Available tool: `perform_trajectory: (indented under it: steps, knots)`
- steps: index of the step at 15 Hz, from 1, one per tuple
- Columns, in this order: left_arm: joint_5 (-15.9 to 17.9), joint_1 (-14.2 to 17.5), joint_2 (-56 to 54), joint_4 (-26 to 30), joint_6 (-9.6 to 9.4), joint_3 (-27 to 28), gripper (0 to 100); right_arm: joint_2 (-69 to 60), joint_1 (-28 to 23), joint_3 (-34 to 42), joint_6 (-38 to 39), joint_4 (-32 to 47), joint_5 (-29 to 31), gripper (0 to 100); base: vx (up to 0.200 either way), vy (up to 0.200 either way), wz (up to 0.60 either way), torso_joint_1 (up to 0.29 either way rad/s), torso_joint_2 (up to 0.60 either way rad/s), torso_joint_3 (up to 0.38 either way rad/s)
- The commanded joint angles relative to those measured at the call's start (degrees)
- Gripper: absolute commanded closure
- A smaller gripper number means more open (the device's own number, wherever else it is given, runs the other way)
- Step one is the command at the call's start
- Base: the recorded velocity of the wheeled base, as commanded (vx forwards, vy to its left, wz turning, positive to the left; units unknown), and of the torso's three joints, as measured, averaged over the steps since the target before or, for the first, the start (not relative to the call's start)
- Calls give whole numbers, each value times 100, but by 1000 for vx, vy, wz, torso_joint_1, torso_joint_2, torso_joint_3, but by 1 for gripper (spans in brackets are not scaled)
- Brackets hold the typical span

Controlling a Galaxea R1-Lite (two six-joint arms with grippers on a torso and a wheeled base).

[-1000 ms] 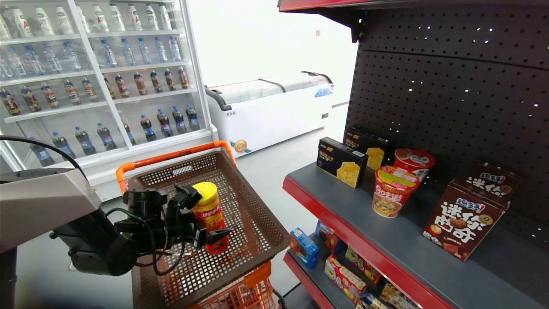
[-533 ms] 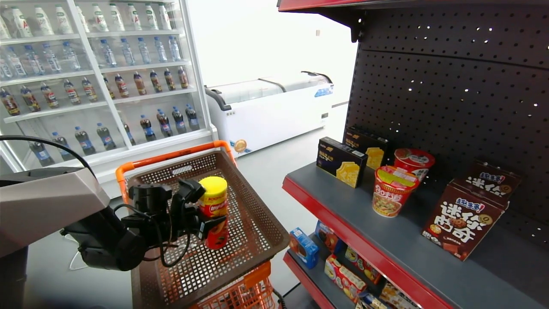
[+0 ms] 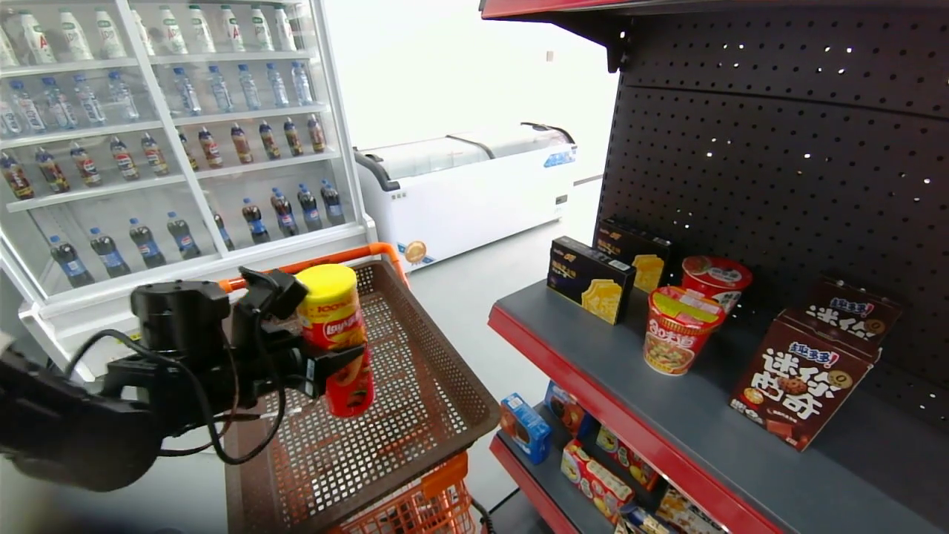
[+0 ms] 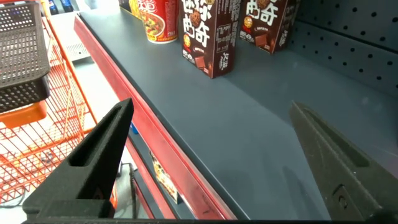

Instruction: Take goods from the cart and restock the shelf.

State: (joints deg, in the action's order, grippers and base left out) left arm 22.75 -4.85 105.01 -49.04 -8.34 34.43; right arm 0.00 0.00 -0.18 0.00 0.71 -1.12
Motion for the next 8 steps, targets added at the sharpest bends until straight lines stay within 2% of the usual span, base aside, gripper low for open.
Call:
perform_trajectory:
  steps: [1,2,3,4,6,7,8]
  knots:
    - [-350,-121,-2969,1371,386,-736,100,0,0,1,0,0,-11,0,0,0,0,0,0,0]
    - [-350,-121,-3549,1775,394,-876,100,0,0,1,0,0,-2,0,0,0,0,0,0,0]
    - [-403,-95,-4419,2417,430,-1052,100,0,0,1,0,0,-2,0,0,0,0,0,0,0]
    - [-473,-33,-4911,2742,438,-1219,100,0,0,1,0,0,-2,0,0,0,0,0,0,0]
    - [-658,90,-5658,2839,544,-1597,100,0,0,1,0,0,-2,0,0,0,0,0,0,0]
    - [-675,98,-6546,2856,746,-2230,100,0,0,1,0,0,-2,0,0,0,0,0,0,0]
    - [-658,90,-7038,2883,737,-2537,100,0,0,1,0,0,-11,0,0,0,0,0,0,0]
